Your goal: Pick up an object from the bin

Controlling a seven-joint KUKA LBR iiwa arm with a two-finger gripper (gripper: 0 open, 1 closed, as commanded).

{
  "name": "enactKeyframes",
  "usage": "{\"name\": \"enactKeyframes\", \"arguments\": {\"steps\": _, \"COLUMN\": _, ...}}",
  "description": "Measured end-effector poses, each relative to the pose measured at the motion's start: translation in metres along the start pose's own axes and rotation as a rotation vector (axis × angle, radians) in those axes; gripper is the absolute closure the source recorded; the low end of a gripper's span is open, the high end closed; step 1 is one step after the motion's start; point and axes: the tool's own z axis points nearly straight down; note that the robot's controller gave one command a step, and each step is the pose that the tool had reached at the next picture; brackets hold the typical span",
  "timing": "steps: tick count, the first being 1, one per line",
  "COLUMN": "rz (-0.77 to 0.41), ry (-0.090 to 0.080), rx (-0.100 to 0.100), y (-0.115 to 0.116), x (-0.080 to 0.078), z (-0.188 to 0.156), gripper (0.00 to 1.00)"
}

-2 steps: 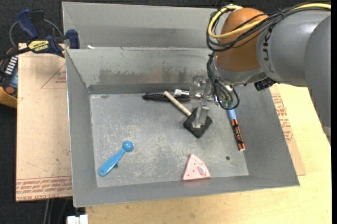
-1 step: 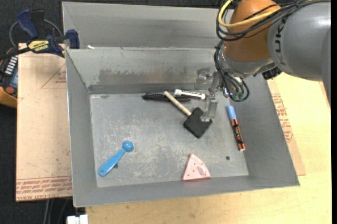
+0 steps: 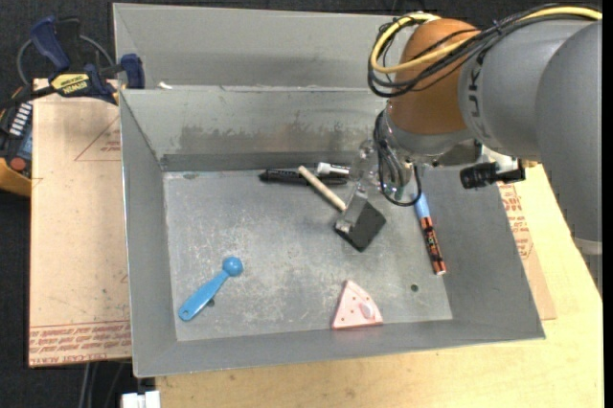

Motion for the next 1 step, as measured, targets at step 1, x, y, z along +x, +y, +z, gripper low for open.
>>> {"name": "enactKeyframes", "arguments": {"steps": 1, "rz": -0.081, "ry": -0.004, "rx": -0.001, "y": -0.0227, "x": 0.0119, "z": 0.0455, "gripper": 0.00}}
